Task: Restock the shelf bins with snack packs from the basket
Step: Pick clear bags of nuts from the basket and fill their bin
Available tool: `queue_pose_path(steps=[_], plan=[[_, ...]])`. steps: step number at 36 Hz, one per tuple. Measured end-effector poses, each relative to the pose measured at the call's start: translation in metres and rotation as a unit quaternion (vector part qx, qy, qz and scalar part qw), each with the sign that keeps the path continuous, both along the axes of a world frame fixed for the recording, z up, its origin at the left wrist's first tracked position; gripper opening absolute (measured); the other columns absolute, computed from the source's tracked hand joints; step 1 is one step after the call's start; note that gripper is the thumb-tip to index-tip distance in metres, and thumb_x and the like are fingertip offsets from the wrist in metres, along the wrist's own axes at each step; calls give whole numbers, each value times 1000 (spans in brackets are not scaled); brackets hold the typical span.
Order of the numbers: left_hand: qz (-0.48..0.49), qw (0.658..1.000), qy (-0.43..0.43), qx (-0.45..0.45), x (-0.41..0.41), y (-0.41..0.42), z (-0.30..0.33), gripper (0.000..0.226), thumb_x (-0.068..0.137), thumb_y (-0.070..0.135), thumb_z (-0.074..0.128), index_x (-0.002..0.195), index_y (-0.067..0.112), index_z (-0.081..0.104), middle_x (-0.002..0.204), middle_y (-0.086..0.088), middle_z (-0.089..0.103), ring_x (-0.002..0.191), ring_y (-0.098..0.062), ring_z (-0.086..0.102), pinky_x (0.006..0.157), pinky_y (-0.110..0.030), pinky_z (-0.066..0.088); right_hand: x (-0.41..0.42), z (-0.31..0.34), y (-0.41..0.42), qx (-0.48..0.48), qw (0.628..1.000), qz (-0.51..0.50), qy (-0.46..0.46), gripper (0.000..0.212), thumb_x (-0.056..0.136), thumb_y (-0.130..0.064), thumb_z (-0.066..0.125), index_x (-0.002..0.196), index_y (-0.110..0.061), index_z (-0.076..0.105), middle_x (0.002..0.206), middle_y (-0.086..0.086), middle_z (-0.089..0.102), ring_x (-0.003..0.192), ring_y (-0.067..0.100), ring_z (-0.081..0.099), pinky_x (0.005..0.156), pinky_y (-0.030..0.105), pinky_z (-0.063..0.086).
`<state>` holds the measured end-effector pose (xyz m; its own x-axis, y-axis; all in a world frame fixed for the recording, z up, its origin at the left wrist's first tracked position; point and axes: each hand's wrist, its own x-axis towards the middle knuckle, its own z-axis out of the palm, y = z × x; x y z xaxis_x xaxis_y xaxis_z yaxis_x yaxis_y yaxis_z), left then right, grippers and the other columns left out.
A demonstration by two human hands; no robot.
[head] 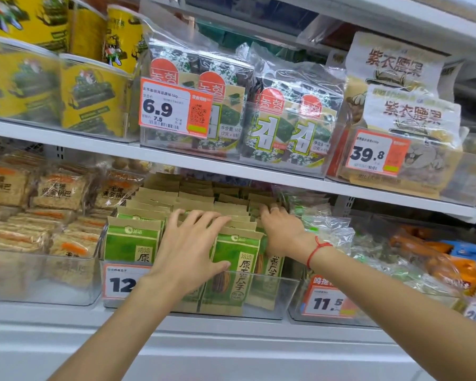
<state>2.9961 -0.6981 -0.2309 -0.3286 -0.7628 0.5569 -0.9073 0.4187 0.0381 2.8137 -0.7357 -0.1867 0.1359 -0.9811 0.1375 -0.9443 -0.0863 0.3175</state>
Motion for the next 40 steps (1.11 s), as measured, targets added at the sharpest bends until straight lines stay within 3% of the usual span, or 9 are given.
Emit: queue_pose_path(steps=[8,12,17,22,26,30,35,40], plan=[[-7,1000,5,-3,1,0,0,82,78,69,55,146,39,21,148,18,31,136,-8,27,114,-40,15,10,-2,-13,61,995,-79,26,109,64,-28,87,144,0,19,143,18,39,132,37,35,105,52,36],[-17,1000,21,-7,1,-2,-2,82,76,67,59,145,37,27,146,15,37,134,-10,32,113,-42,16,5,0,-10,67,996,-48,19,86,64,-35,86,133,-6,43,133,12,50,128,31,43,108,42,30],[-18,999,23,-15,2,-1,-4,82,75,67,61,144,36,30,144,14,41,133,-11,35,112,-42,19,2,-4,-2,77,995,-27,-50,104,69,-21,84,147,-4,17,132,13,53,122,32,50,98,38,42],[-15,1000,20,-15,2,-1,-6,82,71,67,64,141,35,37,139,13,47,129,-13,41,110,-44,25,-3,-7,-3,-25,999,10,21,70,80,-2,67,139,-9,31,120,8,62,114,29,57,104,39,34],[-8,1000,20,-13,2,-2,-6,82,69,66,67,139,34,41,137,12,50,126,-14,44,108,-45,26,4,-21,-7,-27,999,4,41,77,81,-2,61,146,-5,19,126,11,59,119,30,54,104,41,34],[-8,1000,15,-7,1,0,-3,82,73,66,63,143,35,33,142,14,42,132,-12,37,111,-43,19,3,-14,-8,-4,999,3,37,83,80,-7,66,146,-5,17,133,13,52,123,31,50,104,42,32],[-6,1000,10,-9,1,0,-3,83,75,68,59,145,37,27,145,16,37,134,-9,32,113,-41,16,-4,-8,4,-40,997,41,42,68,78,-8,66,136,-6,30,126,11,54,117,30,52,99,40,37],[-1,1000,16,-9,1,-3,-7,84,71,69,63,142,36,35,141,14,45,130,-11,40,110,-43,22,-11,-10,17,-39,996,61,47,61,79,-7,65,131,-7,34,119,11,54,110,28,52,89,36,43]])
